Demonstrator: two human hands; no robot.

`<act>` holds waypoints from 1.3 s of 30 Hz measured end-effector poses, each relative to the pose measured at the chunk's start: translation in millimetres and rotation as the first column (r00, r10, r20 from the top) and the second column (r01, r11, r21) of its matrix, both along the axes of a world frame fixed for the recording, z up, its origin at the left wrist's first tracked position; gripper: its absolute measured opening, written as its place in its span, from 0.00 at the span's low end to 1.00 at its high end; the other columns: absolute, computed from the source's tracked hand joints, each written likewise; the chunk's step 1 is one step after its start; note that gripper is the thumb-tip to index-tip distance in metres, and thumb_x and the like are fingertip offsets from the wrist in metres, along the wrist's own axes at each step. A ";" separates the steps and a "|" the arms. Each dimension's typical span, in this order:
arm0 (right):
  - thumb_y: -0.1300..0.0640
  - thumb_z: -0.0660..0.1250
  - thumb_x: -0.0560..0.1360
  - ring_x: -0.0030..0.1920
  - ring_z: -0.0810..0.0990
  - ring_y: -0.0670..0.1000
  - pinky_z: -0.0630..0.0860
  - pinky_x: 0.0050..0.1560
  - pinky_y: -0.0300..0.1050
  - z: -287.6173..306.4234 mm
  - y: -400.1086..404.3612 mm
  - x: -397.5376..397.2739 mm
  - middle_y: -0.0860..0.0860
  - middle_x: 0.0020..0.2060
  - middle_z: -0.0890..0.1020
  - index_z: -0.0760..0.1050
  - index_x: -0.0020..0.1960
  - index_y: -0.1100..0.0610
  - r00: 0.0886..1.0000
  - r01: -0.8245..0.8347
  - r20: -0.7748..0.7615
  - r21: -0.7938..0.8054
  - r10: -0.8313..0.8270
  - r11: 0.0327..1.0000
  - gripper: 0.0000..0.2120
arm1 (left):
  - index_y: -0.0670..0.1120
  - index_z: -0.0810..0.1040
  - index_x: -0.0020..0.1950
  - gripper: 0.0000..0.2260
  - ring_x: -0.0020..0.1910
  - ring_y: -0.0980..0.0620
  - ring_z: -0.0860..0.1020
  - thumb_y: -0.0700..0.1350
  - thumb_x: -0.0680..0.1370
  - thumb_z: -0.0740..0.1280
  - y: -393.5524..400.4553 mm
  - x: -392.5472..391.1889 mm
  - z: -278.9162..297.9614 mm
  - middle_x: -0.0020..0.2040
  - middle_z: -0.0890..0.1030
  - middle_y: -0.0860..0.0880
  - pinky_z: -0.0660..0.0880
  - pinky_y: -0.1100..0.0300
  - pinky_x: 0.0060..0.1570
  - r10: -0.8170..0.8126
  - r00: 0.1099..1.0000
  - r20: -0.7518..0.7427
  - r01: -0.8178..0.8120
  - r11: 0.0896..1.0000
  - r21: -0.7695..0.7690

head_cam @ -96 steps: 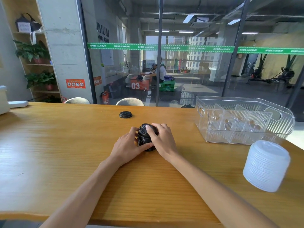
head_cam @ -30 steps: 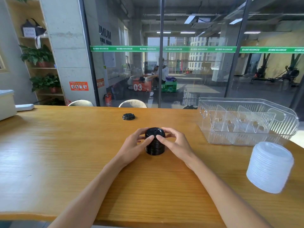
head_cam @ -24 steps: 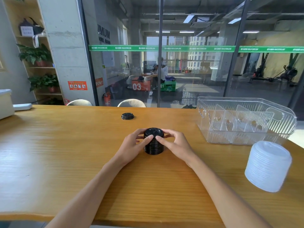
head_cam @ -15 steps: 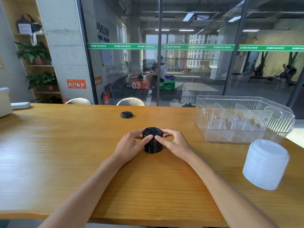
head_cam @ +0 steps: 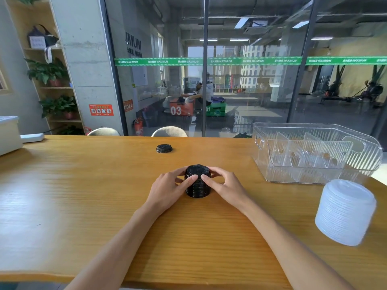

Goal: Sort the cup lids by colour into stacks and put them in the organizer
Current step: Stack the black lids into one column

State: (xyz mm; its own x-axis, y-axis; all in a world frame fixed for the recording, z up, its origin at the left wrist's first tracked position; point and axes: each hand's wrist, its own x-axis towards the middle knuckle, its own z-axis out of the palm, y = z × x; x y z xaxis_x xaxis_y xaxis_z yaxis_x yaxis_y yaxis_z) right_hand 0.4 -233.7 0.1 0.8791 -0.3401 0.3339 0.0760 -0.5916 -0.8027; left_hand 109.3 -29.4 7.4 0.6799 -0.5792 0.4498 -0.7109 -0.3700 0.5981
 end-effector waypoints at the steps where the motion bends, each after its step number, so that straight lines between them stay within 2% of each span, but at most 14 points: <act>1: 0.34 0.72 0.78 0.65 0.77 0.34 0.73 0.66 0.40 0.1 -0.5 0.4 0.37 0.63 0.82 0.78 0.74 0.46 1.000 0.001 0.005 0.006 -0.001 1.000 0.28 | 0.58 0.77 0.77 0.31 0.56 0.64 0.85 0.73 0.80 0.65 0.2 0.7 0.3 0.64 0.85 0.61 0.84 0.51 0.59 -0.007 1.000 -0.003 0.007 1.000 -0.003; 5: 0.36 0.72 0.79 0.64 0.77 0.34 0.72 0.63 0.35 -1.6 -2.1 1.6 0.38 0.64 0.82 0.77 0.74 0.47 1.000 -0.001 0.030 0.016 0.000 1.000 0.28 | 0.60 0.74 0.80 0.31 0.58 0.62 0.85 0.71 0.79 0.67 0.8 1.2 0.4 0.66 0.83 0.60 0.83 0.53 0.61 -0.039 0.998 -0.054 0.038 0.999 -0.033; 9: 0.37 0.72 0.79 0.64 0.77 0.33 0.72 0.63 0.35 -2.6 -3.2 3.4 0.37 0.64 0.83 0.78 0.74 0.48 0.999 -0.016 0.041 0.007 0.015 1.000 0.27 | 0.54 0.76 0.79 0.30 0.58 0.62 0.85 0.66 0.81 0.69 -0.4 1.9 -0.6 0.66 0.84 0.59 0.83 0.54 0.62 -0.106 0.991 -0.085 0.100 0.993 -0.068; 12: 0.36 0.71 0.79 0.67 0.76 0.34 0.72 0.68 0.38 -4.4 -5.0 5.5 0.39 0.68 0.81 0.76 0.77 0.50 0.998 -0.039 0.047 0.014 0.039 0.999 0.31 | 0.53 0.77 0.79 0.29 0.58 0.64 0.84 0.65 0.80 0.70 0.2 3.7 -1.3 0.67 0.83 0.61 0.81 0.62 0.60 -0.116 0.988 -0.101 0.108 0.990 -0.088; 16: 0.36 0.70 0.79 0.60 0.68 0.18 0.63 0.58 0.17 -8.8 -9.7 10.9 0.38 0.66 0.79 0.74 0.79 0.52 0.997 -0.060 0.053 -0.019 0.061 0.998 0.34 | 0.51 0.77 0.78 0.31 0.58 0.66 0.83 0.65 0.80 0.71 0.8 6.5 -2.8 0.69 0.80 0.62 0.80 0.63 0.61 -0.127 0.984 -0.124 0.117 0.989 -0.087; 18: 0.36 0.70 0.79 0.58 0.66 0.15 0.60 0.56 0.14 -9.8 -10.8 12.1 0.38 0.65 0.78 0.73 0.79 0.53 0.997 -0.058 0.048 -0.037 0.060 0.998 0.35 | 0.51 0.77 0.78 0.30 0.57 0.69 0.81 0.65 0.80 0.71 1.0 7.1 -4.5 0.66 0.79 0.65 0.80 0.64 0.61 -0.134 0.982 -0.130 0.123 0.988 -0.089; 21: 0.35 0.70 0.78 0.59 0.64 0.14 0.59 0.56 0.14 -9.7 -10.0 10.1 0.41 0.69 0.78 0.73 0.79 0.53 0.997 -0.058 0.046 -0.052 0.060 0.997 0.35 | 0.51 0.76 0.78 0.31 0.57 0.71 0.80 0.66 0.80 0.71 1.0 5.6 -6.2 0.68 0.81 0.61 0.79 0.67 0.60 -0.125 0.985 -0.119 0.114 0.989 -0.096; 24: 0.34 0.70 0.78 0.62 0.64 0.15 0.63 0.62 0.19 -6.4 -6.3 6.2 0.42 0.72 0.78 0.73 0.79 0.51 0.997 -0.057 0.053 -0.043 0.059 0.997 0.35 | 0.53 0.76 0.79 0.30 0.54 0.72 0.81 0.66 0.80 0.70 0.9 3.4 -6.5 0.64 0.82 0.65 0.80 0.65 0.60 -0.104 0.991 -0.086 0.097 0.992 -0.080; 26: 0.35 0.71 0.78 0.68 0.70 0.26 0.69 0.71 0.34 -3.7 -3.7 3.0 0.41 0.71 0.79 0.74 0.78 0.49 0.998 -0.053 0.043 -0.017 0.053 0.998 0.33 | 0.55 0.75 0.79 0.30 0.54 0.70 0.82 0.68 0.80 0.68 1.5 2.5 -6.0 0.64 0.83 0.63 0.80 0.65 0.59 -0.093 0.994 -0.057 0.090 0.994 -0.058; 27: 0.35 0.71 0.78 0.69 0.74 0.32 0.71 0.73 0.41 -2.5 -2.3 1.5 0.40 0.70 0.80 0.75 0.78 0.49 0.998 -0.048 0.034 -0.006 0.048 0.999 0.33 | 0.56 0.75 0.79 0.31 0.55 0.68 0.82 0.68 0.80 0.67 1.8 2.5 -6.1 0.64 0.84 0.61 0.81 0.65 0.59 -0.090 0.995 -0.049 0.087 0.995 -0.052; 28: 0.35 0.72 0.78 0.68 0.75 0.34 0.73 0.73 0.45 -1.4 -1.2 0.3 0.39 0.68 0.81 0.75 0.77 0.47 0.999 -0.045 0.029 -0.002 0.045 0.999 0.32 | 0.56 0.75 0.79 0.31 0.56 0.65 0.83 0.69 0.80 0.67 2.0 2.6 -6.1 0.65 0.85 0.59 0.81 0.64 0.59 -0.087 0.995 -0.043 0.084 0.995 -0.049; 33: 0.35 0.77 0.75 0.66 0.76 0.33 0.74 0.67 0.42 -1.4 -0.7 -1.1 0.35 0.64 0.82 0.76 0.74 0.43 0.998 -0.054 0.027 -0.001 0.054 0.999 0.30 | 0.55 0.75 0.79 0.32 0.60 0.59 0.84 0.70 0.79 0.66 1.1 4.3 -5.3 0.66 0.85 0.55 0.83 0.55 0.62 -0.086 0.994 -0.069 0.084 0.996 -0.042; 37: 0.33 0.77 0.73 0.67 0.77 0.37 0.75 0.69 0.47 -2.4 -0.7 -0.2 0.36 0.65 0.82 0.75 0.74 0.42 0.998 -0.054 0.011 -0.003 0.054 0.999 0.33 | 0.55 0.77 0.78 0.29 0.62 0.60 0.83 0.69 0.81 0.64 1.7 10.3 -4.3 0.66 0.84 0.57 0.82 0.53 0.63 -0.091 0.984 -0.152 0.074 0.990 -0.116; 39: 0.31 0.77 0.72 0.67 0.77 0.36 0.76 0.70 0.48 -2.3 -0.4 0.0 0.34 0.64 0.82 0.76 0.73 0.42 0.998 -0.054 0.019 -0.002 0.054 0.999 0.34 | 0.54 0.78 0.76 0.28 0.62 0.59 0.83 0.69 0.82 0.61 2.0 19.3 -2.2 0.65 0.85 0.56 0.83 0.51 0.61 -0.042 0.989 -0.138 0.024 0.991 -0.133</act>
